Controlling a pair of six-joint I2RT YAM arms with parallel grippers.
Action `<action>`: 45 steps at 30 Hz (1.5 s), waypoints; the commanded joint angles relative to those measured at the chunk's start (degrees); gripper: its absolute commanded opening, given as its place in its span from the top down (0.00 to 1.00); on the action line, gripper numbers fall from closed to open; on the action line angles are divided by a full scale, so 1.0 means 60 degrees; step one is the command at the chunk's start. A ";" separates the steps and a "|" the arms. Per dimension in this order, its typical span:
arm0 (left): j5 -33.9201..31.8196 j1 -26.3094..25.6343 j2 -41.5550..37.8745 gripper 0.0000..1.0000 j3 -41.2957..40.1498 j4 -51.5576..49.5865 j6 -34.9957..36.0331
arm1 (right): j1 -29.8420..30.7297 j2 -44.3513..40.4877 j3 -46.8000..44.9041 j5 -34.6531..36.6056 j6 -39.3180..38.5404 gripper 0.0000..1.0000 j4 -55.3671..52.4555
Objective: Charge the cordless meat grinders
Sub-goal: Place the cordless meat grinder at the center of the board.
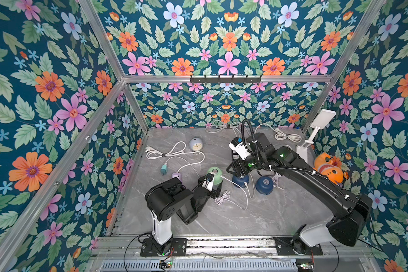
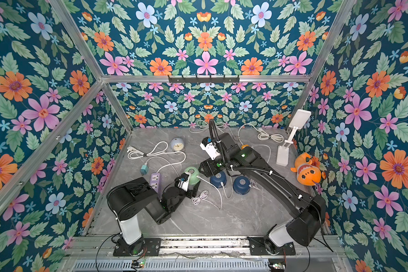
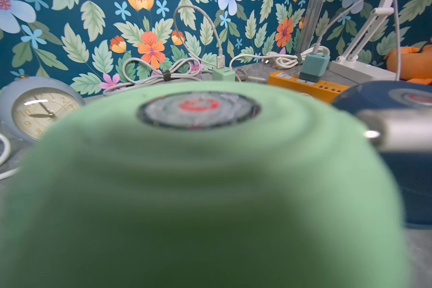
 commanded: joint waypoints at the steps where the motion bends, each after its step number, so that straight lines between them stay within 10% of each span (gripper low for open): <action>1: 0.0107 0.0021 0.0380 0.65 0.0068 0.1243 -0.0402 | -0.0007 -0.0096 -0.0017 0.0159 0.0070 0.21 0.0176; 8: 0.0249 -0.0004 0.0966 0.52 0.0115 0.1305 -0.0698 | -0.0018 -0.0352 -0.0214 0.0132 0.0099 0.22 0.0234; 15: 0.0045 -0.0078 0.0911 0.01 -0.0057 0.1130 -0.0656 | -0.0018 -0.0832 -0.0650 0.0255 0.0077 0.21 0.0361; 36: -0.1463 -0.0930 -0.2176 0.00 -0.0464 -0.4351 -0.1412 | -0.0074 -0.1708 -0.1490 0.0561 -0.0289 0.09 0.1203; 45: -0.2437 -0.1355 -0.4480 0.00 0.0616 -0.9839 -0.2638 | -0.0104 -0.1885 -0.1707 0.0956 0.0242 0.01 0.1072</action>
